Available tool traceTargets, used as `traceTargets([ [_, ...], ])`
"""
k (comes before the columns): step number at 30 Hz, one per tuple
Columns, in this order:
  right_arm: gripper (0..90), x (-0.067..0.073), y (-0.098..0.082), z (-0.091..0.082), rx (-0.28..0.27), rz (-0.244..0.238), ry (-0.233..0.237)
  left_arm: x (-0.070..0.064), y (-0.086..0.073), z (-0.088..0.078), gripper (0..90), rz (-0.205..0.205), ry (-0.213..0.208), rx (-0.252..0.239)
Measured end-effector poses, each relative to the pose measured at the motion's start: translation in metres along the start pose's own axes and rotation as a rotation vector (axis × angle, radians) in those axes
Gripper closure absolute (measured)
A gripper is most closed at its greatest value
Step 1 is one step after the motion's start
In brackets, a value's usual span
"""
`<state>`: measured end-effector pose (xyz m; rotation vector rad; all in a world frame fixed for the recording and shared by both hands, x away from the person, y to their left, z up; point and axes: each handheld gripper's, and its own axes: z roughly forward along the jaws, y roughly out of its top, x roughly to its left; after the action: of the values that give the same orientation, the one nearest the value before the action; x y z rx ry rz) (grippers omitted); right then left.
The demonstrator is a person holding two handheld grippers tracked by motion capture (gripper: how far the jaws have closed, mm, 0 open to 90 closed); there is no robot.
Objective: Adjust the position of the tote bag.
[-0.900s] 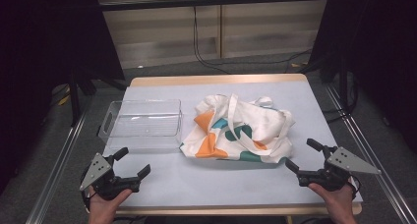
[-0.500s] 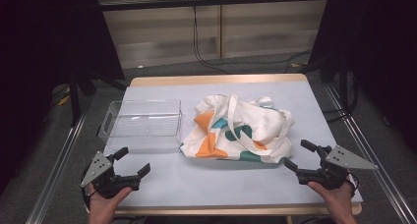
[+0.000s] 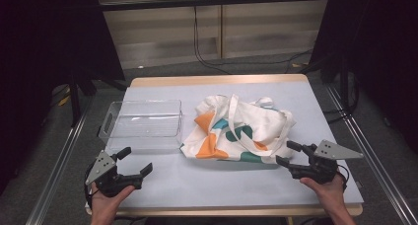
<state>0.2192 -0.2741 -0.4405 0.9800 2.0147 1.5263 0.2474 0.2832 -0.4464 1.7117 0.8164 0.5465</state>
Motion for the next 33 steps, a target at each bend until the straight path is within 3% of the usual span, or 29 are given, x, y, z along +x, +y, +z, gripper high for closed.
traceTargets([
  [6,39.1,-0.003,0.005,0.005,0.032,0.025,0.079,-0.002,0.0,-0.002,4.8,0.006,-0.014,0.003],
  [10,43.0,-0.004,0.008,0.008,0.046,0.027,0.093,-0.002,0.0,-0.004,5.1,0.01,-0.034,0.004],
  [16,42.4,-0.007,0.017,0.019,0.067,0.031,0.083,-0.001,0.0,-0.006,5.2,0.008,-0.031,0.004],
  [19,44.7,-0.011,0.025,0.028,0.08,0.018,0.098,-0.001,-0.001,-0.005,5.7,-0.013,-0.035,0.006],
  [23,49.9,-0.019,0.036,0.045,0.101,-0.002,0.128,-0.001,-0.001,-0.007,6.0,-0.003,-0.027,0.01],
  [28,56.2,-0.024,0.043,0.054,0.113,-0.002,0.151,-0.001,-0.001,-0.006,6.0,0.0,-0.029,0.017],
  [30,57.4,-0.025,0.045,0.055,0.112,-0.002,0.158,0.001,-0.002,-0.006,6.1,-0.026,-0.063,0.013],
  [31,58.2,-0.028,0.048,0.057,0.111,-0.003,0.157,0.0,-0.002,-0.006,6.7,-0.001,-0.046,0.032],
  [33,59.0,-0.031,0.05,0.059,0.11,0.005,0.161,-0.001,-0.002,-0.006,6.8,0.001,-0.051,0.035],
])
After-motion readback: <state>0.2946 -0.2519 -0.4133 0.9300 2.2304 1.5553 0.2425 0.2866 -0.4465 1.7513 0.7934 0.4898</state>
